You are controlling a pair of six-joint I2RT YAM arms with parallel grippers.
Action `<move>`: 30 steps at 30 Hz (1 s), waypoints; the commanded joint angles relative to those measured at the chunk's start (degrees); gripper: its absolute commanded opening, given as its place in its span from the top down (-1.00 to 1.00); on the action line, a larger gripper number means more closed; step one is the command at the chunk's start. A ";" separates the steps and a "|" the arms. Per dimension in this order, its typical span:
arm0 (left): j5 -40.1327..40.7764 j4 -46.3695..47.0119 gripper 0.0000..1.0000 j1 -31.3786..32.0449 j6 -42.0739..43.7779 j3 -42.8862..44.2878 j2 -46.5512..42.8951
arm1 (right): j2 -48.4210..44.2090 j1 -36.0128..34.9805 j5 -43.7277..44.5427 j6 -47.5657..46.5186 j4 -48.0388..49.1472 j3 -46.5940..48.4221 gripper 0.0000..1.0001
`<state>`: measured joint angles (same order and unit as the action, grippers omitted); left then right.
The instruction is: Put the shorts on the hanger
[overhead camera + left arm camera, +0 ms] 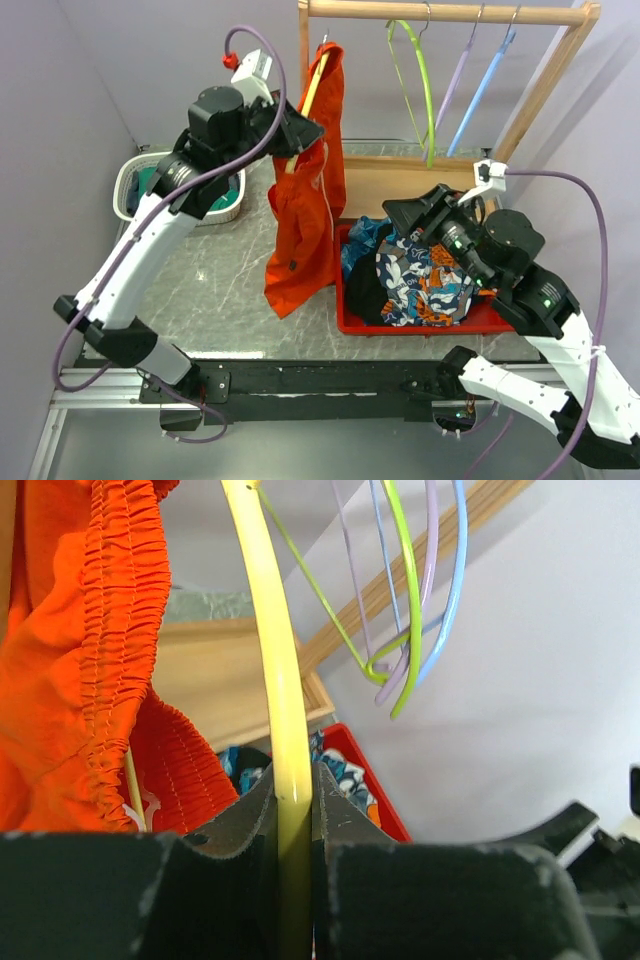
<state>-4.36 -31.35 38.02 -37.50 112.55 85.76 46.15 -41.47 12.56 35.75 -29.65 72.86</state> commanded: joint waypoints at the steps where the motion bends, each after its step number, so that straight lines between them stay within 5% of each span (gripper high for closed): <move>1: -4.51 10.61 0.98 -1.10 1.81 7.24 1.95 | -1.76 -0.01 0.80 -0.50 -1.46 0.09 -0.34; 30: -6.71 20.63 0.98 -7.17 -5.83 18.75 17.51 | -3.79 -0.10 -1.75 -0.68 -4.80 0.88 -0.34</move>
<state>-10.68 -20.69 32.23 -42.70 126.30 103.09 43.07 -41.47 11.29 35.53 -34.44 72.84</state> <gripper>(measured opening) 0.147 0.670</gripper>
